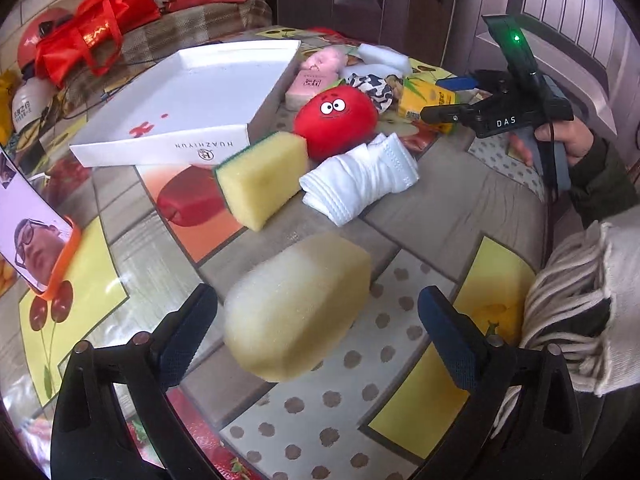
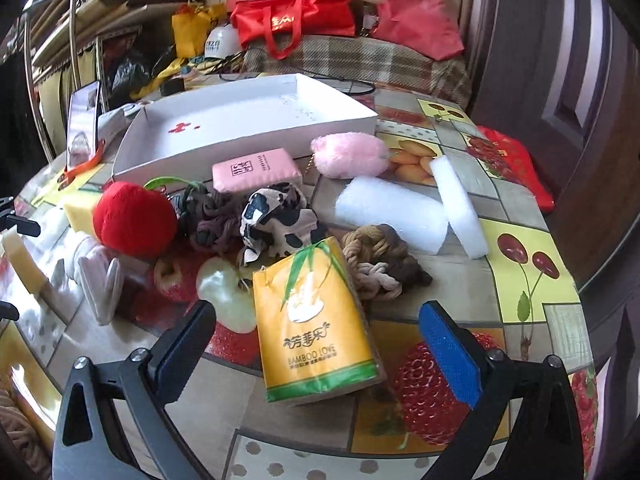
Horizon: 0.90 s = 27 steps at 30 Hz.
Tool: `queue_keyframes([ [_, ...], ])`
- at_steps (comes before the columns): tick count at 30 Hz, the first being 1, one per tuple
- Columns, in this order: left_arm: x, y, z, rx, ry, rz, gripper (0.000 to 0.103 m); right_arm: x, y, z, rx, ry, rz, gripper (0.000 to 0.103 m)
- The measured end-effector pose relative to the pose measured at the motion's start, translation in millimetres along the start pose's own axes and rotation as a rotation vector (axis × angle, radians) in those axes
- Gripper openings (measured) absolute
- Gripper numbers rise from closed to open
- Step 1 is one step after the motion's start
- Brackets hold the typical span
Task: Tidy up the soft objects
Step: 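Grasp the cream sponge with the left gripper while the right gripper grasps the yellow tissue pack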
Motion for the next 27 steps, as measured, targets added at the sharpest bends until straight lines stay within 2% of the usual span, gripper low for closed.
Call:
queue_keyframes([
  [3, -3, 1, -3, 0.008, 0.018, -0.019, 0.099, -2, 0, 5, -0.02, -0.006, -0.007, 0.096],
  [4, -5, 1, -3, 0.009, 0.025, -0.025, 0.091, -3, 0, 7, -0.027, -0.011, -0.011, 0.093],
  [5, -6, 1, -4, 0.006, 0.032, -0.033, 0.077, -4, 0, 9, -0.036, -0.018, -0.017, 0.087],
  [6, -9, 1, -3, -0.002, 0.044, -0.042, 0.067, -5, 0, 10, -0.041, -0.025, -0.022, 0.081],
  [7, -11, 1, -1, -0.012, 0.055, -0.052, 0.048, -6, 1, 12, -0.05, -0.036, -0.028, 0.064],
  [8, -13, 1, -1, -0.019, 0.067, -0.061, 0.047, -7, 1, 14, -0.06, -0.047, -0.03, 0.048],
  [10, -14, 1, -4, -0.007, 0.074, -0.066, 0.041, -7, 3, 12, -0.058, -0.053, -0.027, 0.048],
  [14, -14, -4, -16, 0.043, 0.088, -0.077, 0.04, -6, 6, 1, -0.024, -0.068, -0.009, 0.047],
  [19, -12, -18, -30, 0.121, 0.054, -0.077, 0.04, 6, -1, -28, 0.09, -0.074, 0.05, 0.047],
  [24, -10, -53, -39, 0.219, 0.02, -0.079, 0.04, 23, -14, -56, 0.234, -0.091, 0.164, 0.047],
  [27, -5, -82, -38, 0.28, -0.012, -0.066, 0.04, 30, -20, -66, 0.289, -0.079, 0.218, 0.047],
])
Point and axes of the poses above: each gripper's, at about its wrist camera, not at the fingertips, and z roughly the way its jaws point, x to its right, y to its underside, the point moved 1 cm from there along z, roughly the way its jaws point, and after that the axes turned 11 degrees about -z, right-handed, at the moved point
